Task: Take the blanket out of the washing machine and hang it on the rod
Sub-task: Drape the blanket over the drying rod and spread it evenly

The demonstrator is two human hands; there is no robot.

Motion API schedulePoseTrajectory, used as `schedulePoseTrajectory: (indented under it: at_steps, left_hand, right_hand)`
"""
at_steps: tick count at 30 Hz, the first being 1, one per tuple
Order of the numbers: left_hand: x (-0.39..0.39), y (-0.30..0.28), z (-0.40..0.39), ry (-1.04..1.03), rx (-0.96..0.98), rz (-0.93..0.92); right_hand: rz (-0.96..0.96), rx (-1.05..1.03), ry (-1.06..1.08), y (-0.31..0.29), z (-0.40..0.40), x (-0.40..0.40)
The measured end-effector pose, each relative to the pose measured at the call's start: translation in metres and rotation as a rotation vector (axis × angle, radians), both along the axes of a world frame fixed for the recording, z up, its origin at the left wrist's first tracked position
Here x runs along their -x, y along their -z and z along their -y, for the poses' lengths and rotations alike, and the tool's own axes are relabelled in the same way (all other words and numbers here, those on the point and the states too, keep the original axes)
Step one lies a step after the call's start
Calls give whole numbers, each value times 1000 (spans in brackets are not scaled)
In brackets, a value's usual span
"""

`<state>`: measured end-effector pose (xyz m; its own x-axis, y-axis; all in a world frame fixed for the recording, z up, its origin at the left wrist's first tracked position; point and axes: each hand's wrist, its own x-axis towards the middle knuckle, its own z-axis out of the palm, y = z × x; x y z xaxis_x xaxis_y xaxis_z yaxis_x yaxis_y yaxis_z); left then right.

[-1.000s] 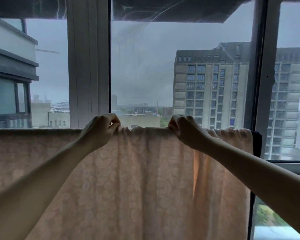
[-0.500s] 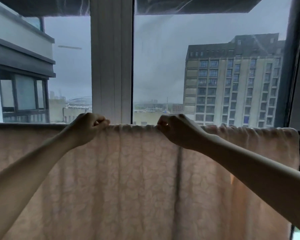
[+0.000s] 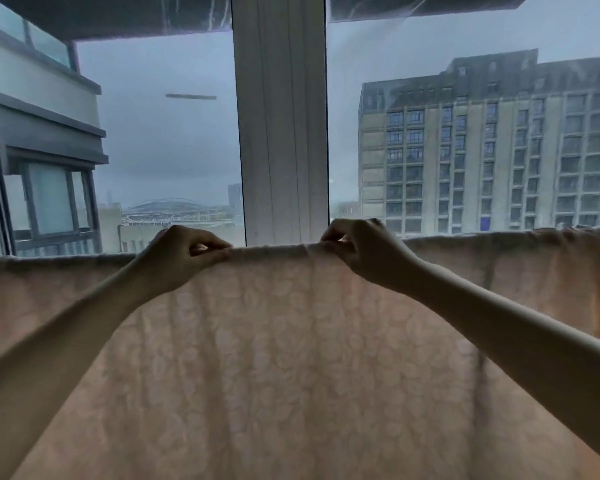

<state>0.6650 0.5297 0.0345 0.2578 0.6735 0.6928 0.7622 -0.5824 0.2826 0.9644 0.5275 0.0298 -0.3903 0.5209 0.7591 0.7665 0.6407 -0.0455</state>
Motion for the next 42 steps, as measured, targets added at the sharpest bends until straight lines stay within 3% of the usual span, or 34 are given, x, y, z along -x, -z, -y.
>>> schedulePoseTrajectory:
  at_steps: [5,10,12,16,21,24,29,36,39,42]
  left_hand:
    - [4,2,-7,19,-123,108]
    - [-33,4,0,102,-361,367]
    - [-46,8,2,159,-426,346]
    - [-61,27,0,248,-427,106]
    - [-62,17,3,279,-355,-43]
    - [-43,10,-5,195,-347,4]
    - [-2,15,-13,71,-168,1]
    - [-9,11,-10,13,-265,154]
    - [-30,14,-10,38,-323,220]
    - [-50,20,-11,114,-355,113]
  right_hand:
    - [-95,-11,98,5,3,14]
    - [-363,-197,102,-6,11,8]
    - [-352,-235,134,-5,14,-2]
    - [-296,-245,254,-2,22,-31]
    - [-152,-66,437,2,27,-45]
    - [-154,-77,331,0,26,-38]
    - [-69,-66,231,4,16,-20]
    - [-105,-131,171,2,15,-12]
    - [-171,-173,247,5,14,-22]
    - [-154,-112,402,6,11,-34]
